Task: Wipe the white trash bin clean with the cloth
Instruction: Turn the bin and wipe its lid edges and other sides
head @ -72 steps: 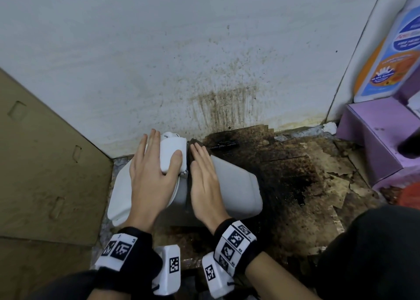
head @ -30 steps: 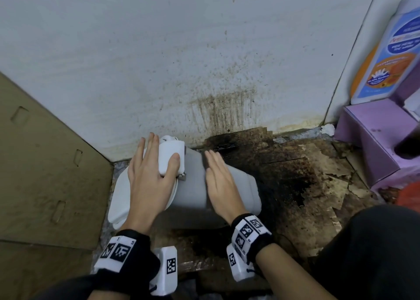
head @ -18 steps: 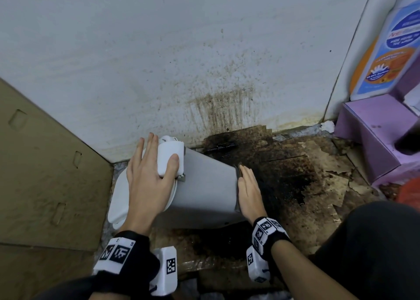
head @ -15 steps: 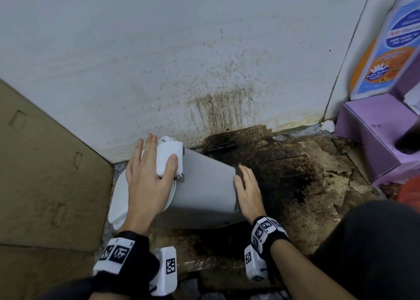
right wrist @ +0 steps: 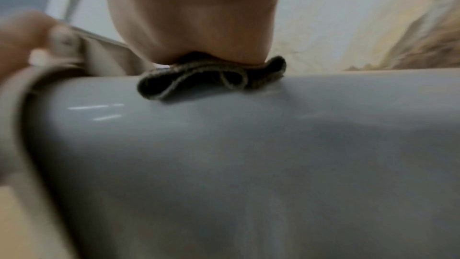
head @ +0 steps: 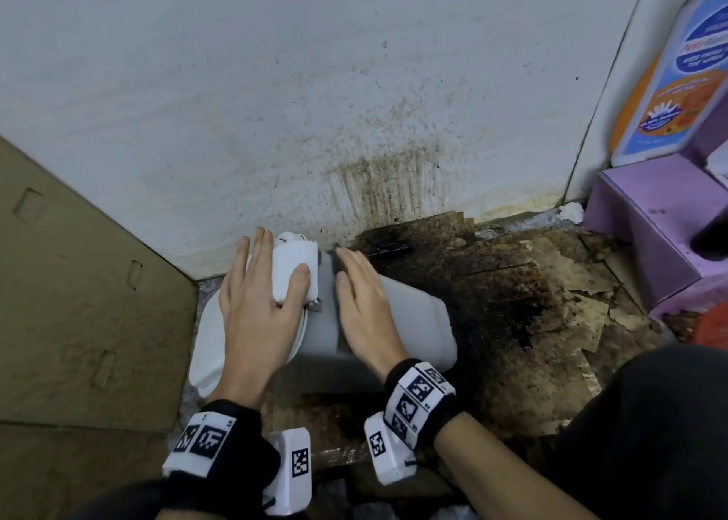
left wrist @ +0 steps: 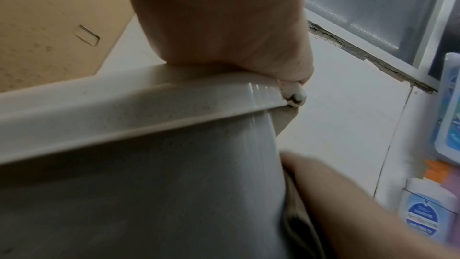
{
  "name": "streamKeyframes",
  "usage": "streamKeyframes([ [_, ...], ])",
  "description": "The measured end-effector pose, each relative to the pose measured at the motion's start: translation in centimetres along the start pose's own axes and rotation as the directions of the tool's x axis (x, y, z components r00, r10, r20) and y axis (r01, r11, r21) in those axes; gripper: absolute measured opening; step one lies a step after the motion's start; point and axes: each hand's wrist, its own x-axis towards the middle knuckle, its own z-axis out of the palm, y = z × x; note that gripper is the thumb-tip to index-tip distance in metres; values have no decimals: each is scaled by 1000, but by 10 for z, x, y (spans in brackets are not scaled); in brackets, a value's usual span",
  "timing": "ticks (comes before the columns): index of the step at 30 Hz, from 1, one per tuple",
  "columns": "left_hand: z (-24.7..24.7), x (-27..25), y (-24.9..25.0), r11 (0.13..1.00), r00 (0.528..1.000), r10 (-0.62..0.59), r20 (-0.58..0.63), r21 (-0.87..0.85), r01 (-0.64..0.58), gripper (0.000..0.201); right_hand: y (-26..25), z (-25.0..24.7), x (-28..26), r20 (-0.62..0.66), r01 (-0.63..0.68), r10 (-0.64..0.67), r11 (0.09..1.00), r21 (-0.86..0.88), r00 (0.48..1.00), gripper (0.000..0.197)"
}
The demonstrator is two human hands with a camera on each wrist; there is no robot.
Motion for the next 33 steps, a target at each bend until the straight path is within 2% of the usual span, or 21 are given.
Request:
streamKeyframes([
  [2, -2, -1, -1, 1000, 1000, -7, 4, -4, 7, 84, -17, 10, 2, 56, 75, -76, 997, 16, 996, 47],
  [5, -3, -1, -2, 1000, 1000, -11, 7, -13, 11, 83, -15, 8, 1, 99, 145, -144, 989, -5, 985, 48],
  [9, -3, 0, -2, 1000, 1000, -12, 12, -19, 13, 83, 1, -2, 3, 130, 154, -143, 985, -83, 981, 49],
  [12, -2, 1, -2, 1000, 1000, -14, 11, -21, 14, 84, 27, -12, 3, 91, 73, -59, 986, -151, 994, 48],
  [16, -2, 1, -1, 1000, 1000, -18, 13, -24, 18, 84, 77, -36, 0, 18, -110, 117, 971, -214, 993, 46],
  [19, -1, 0, 0, 1000, 1000, -12, 11, -20, 12, 84, 111, -51, -7, -64, -256, 248, 939, -229, 967, 45],
  [22, 0, -1, 1, 1000, 1000, -7, 12, -24, 7, 84, 126, -56, -11, -122, -368, 353, 919, -140, 928, 46],
  [27, 2, 0, 3, 1000, 1000, -9, 10, -9, 9, 85, 126, -58, -13, -160, -375, 364, 926, -44, 918, 47],
  [33, 3, 0, 8, 1000, 1000, -6, 16, -7, 6, 86, 119, -65, -16, -280, -371, 368, 928, 45, 887, 35],
])
